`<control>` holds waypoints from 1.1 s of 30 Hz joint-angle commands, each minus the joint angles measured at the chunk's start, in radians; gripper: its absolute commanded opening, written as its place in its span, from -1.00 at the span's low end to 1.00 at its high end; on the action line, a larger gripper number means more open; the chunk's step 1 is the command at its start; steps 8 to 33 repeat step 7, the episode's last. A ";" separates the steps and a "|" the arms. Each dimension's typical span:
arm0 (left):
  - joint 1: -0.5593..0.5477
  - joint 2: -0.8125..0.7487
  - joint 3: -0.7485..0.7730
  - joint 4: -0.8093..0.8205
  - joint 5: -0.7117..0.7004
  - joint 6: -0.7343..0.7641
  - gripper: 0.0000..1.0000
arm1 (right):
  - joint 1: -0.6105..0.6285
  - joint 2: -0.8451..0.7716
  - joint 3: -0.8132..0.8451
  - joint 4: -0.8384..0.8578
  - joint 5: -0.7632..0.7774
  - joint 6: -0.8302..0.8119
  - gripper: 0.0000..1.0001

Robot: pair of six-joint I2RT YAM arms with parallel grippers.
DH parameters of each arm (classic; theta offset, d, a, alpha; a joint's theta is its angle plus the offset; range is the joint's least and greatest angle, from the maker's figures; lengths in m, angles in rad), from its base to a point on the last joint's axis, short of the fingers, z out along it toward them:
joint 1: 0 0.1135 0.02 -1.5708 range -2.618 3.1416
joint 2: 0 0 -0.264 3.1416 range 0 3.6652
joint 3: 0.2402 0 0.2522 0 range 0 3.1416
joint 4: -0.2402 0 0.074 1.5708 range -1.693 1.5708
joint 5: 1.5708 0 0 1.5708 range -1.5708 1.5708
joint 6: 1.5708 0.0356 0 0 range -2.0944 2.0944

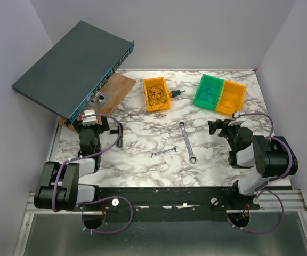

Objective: Untangle the cables

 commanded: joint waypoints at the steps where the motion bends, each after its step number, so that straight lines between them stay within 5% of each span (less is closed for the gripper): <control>1: 0.006 -0.003 0.020 0.033 0.033 -0.017 0.97 | 0.003 0.010 0.013 0.036 -0.050 -0.044 1.00; 33: 0.025 -0.006 0.024 0.023 0.068 -0.027 0.97 | 0.003 0.009 0.020 0.023 -0.055 -0.042 1.00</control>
